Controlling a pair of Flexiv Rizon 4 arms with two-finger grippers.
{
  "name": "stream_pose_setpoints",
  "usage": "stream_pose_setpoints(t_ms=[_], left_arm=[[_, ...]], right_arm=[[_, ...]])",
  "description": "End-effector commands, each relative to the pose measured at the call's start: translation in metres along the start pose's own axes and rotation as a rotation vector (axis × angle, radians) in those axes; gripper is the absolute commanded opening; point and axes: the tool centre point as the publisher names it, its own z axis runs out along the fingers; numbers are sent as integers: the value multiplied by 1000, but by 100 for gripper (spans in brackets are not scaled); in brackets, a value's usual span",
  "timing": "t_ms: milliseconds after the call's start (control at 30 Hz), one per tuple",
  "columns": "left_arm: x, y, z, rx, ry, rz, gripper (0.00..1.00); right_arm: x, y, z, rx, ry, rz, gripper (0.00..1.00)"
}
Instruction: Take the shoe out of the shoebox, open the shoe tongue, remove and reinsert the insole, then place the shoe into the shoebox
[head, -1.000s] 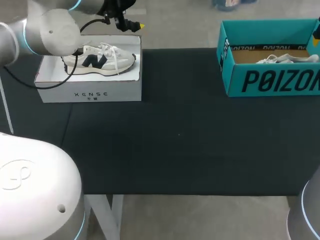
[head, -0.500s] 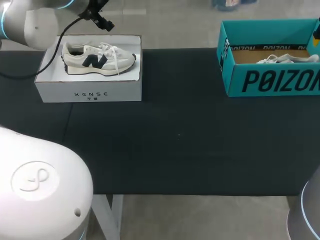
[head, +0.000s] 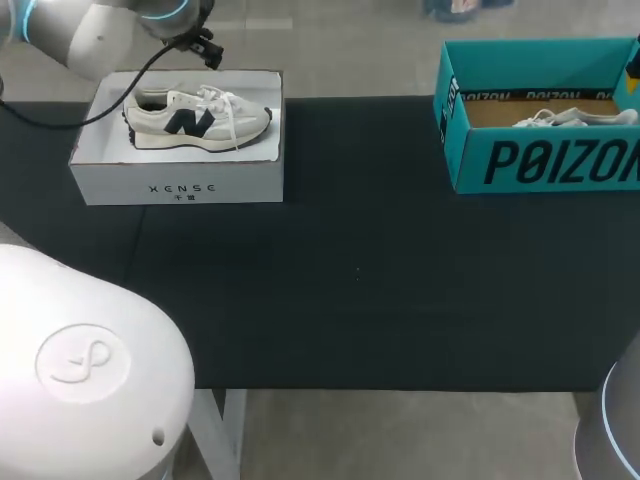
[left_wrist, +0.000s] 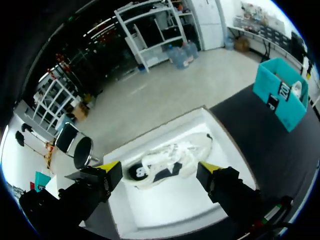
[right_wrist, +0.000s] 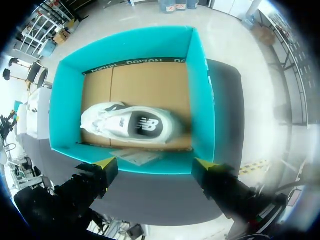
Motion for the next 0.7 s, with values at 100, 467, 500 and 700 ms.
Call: stream_pose_setpoints(t_ms=[100, 467, 500, 700], left_arm=[[4, -9, 5, -707, -467, -773, 100], [5, -11, 5, -760, -412, -804, 100], [5, -11, 5, -731, -398, -793, 100], [-16, -5, 27, -760, -259, -790, 100]], right_arm=[[0, 0, 0, 0, 0, 0, 100], [0, 0, 0, 0, 0, 0, 100], [0, 0, 0, 0, 0, 0, 100], [0, 0, 0, 0, 0, 0, 100]])
